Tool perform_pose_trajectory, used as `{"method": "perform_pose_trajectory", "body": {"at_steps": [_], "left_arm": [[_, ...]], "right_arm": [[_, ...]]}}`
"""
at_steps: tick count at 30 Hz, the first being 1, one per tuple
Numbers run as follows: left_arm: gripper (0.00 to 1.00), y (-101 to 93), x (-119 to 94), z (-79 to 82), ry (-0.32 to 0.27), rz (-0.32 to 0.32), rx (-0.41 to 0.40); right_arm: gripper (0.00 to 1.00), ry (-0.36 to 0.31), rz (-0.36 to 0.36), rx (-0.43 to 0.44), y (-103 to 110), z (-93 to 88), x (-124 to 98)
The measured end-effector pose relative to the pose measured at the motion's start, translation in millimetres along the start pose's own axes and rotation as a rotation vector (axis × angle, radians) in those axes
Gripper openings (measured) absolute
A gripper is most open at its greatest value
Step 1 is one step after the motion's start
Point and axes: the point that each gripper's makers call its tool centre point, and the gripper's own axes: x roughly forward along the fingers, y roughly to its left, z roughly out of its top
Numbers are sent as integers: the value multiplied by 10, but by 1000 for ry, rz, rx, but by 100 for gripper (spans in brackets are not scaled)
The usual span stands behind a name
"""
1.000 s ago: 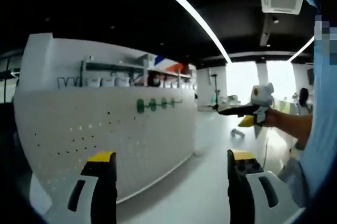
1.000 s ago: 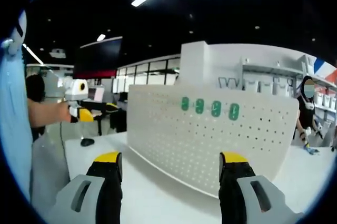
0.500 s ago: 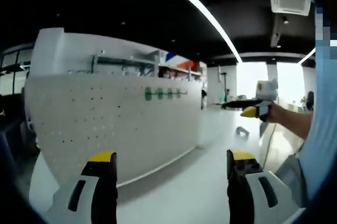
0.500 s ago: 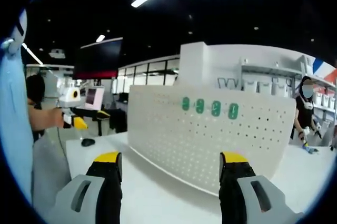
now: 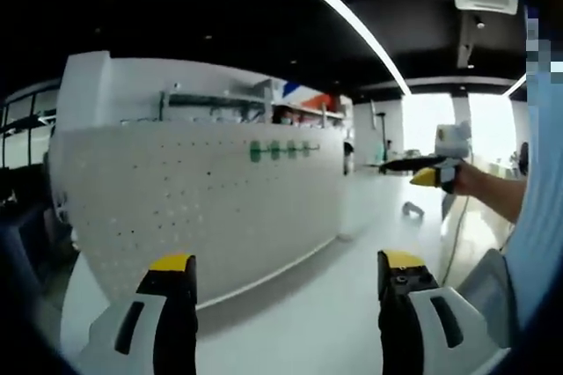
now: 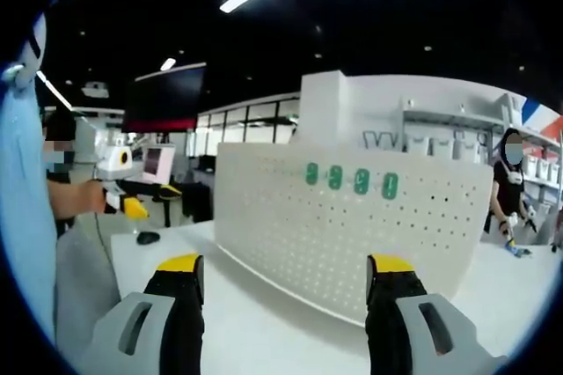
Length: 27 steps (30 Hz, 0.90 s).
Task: Insert the hook assembly into the mounting plate slot until the hook locks in place.
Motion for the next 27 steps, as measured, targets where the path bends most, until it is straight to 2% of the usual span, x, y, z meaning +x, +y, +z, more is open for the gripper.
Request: {"method": "perform_pose_trajectory", "body": {"at_steps": [17,27], "left_arm": [[86,53,-42,34,-1,10,8],[86,60,-64,58,-2,8,13]], "right_arm": [[76,-2,-1,-5,19,7,-2],[76,-6,0,-15,25,70,-11]]}}
